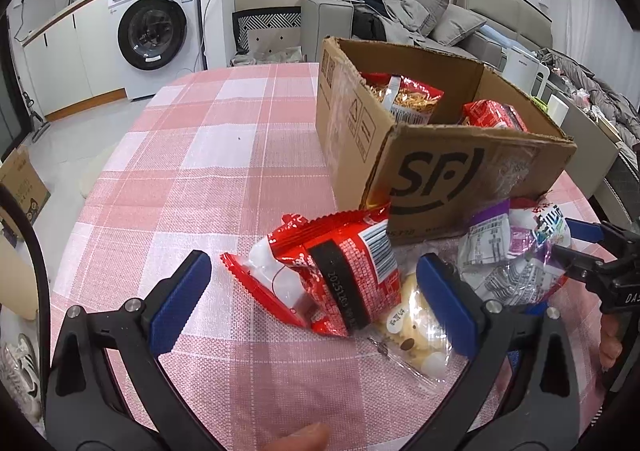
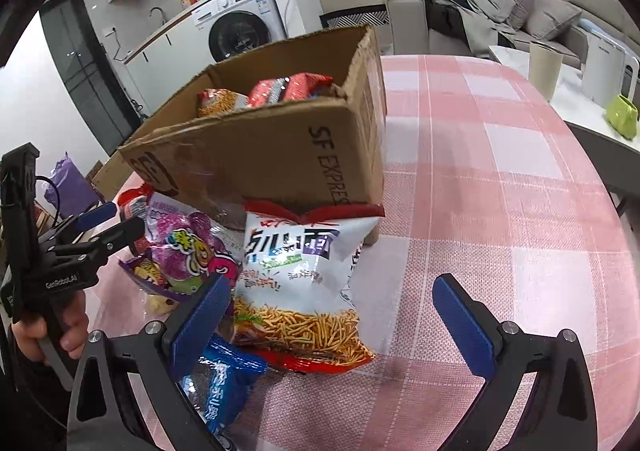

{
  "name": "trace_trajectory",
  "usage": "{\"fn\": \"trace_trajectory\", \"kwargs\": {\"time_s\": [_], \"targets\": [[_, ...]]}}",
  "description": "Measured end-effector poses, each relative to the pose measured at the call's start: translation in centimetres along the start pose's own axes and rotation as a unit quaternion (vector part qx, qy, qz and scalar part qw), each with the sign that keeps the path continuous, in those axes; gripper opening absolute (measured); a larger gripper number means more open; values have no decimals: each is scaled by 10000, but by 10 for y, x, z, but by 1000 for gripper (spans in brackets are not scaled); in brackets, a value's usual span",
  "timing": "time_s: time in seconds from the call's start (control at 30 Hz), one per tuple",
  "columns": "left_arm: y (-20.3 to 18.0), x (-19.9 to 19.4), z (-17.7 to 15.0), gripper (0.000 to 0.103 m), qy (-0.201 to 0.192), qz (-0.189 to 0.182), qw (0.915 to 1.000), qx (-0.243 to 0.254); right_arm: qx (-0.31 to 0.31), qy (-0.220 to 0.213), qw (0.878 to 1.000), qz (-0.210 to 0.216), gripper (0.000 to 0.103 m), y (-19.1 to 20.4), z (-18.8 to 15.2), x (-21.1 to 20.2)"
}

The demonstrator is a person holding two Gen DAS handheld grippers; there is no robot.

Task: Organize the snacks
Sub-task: 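Move both tools back down toward the snacks beside the box, then grasp the red wafer pack with the left gripper while the right gripper grasps the white noodle-snack bag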

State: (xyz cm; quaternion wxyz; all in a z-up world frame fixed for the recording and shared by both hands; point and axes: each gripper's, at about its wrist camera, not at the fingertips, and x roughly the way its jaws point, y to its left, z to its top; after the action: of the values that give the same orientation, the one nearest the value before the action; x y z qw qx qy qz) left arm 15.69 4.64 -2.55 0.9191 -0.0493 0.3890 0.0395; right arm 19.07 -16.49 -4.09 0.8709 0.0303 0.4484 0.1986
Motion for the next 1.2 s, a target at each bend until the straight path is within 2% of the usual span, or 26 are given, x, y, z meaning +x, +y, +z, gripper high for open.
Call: {"fn": "trace_trajectory", "kwargs": {"time_s": [0.5, 0.67, 0.73, 0.8, 0.93, 0.97, 1.2], "targets": [[4, 13, -2, 102, 141, 58, 9999, -9, -68, 104, 9994, -326, 103, 1, -4, 18], [6, 17, -4, 102, 178, 77, 9998, -26, -20, 84, 9996, -264, 102, 0, -7, 18], [7, 20, -4, 102, 200, 83, 9998, -31, -7, 78, 9998, -206, 97, 0, -7, 17], [7, 21, -5, 102, 211, 76, 9997, -36, 4, 75, 10000, -57, 87, 1, -7, 16], [8, 24, -6, 102, 225, 70, 9997, -32, -162, 45, 9998, 95, 72, 7, -8, 15], [7, 24, -6, 102, 227, 71, 9997, -31, -191, 47, 9997, 161, 65, 9, -8, 14], [6, 24, -8, 102, 238, 60, 9997, -46, -82, -27, 9994, 335, 58, 5, -5, 11]]}}
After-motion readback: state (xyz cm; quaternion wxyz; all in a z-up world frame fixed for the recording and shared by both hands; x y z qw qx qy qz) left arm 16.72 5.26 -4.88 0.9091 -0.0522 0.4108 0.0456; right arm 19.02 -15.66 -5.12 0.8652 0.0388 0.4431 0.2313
